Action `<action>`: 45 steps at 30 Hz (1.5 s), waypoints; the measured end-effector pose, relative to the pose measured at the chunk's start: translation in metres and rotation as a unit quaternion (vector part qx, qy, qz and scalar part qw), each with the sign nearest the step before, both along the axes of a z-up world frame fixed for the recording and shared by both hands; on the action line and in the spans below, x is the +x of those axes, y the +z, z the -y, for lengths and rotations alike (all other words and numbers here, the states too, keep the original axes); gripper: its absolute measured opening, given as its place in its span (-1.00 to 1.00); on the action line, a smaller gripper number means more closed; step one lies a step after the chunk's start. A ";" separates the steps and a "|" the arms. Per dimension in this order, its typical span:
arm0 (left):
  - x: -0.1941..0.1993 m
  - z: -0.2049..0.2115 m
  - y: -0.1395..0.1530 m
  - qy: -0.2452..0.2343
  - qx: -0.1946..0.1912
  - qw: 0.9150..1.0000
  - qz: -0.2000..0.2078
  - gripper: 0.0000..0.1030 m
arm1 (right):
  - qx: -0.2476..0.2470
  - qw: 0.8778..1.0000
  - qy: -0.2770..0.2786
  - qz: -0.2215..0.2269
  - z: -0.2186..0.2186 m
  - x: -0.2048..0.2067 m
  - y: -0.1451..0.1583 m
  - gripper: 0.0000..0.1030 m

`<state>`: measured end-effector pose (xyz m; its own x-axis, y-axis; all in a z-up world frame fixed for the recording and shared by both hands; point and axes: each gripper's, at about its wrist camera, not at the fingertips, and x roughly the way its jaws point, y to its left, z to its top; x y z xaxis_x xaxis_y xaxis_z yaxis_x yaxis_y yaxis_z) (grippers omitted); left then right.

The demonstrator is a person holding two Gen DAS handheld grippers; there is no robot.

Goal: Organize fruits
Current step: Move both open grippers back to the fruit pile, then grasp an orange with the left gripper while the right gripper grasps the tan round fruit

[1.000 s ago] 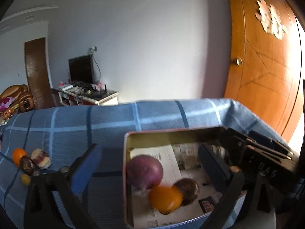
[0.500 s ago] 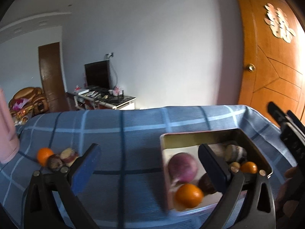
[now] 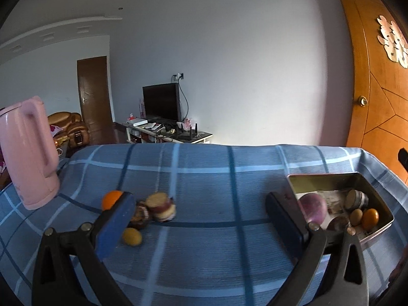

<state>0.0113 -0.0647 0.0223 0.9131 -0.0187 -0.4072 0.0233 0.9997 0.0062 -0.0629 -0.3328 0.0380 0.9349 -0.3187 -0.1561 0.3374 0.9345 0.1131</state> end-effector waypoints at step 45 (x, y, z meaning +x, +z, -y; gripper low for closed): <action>0.051 -0.228 -0.019 0.156 -0.013 0.982 -0.104 1.00 | 0.038 0.902 0.334 -0.273 -0.287 0.129 -0.060 -0.01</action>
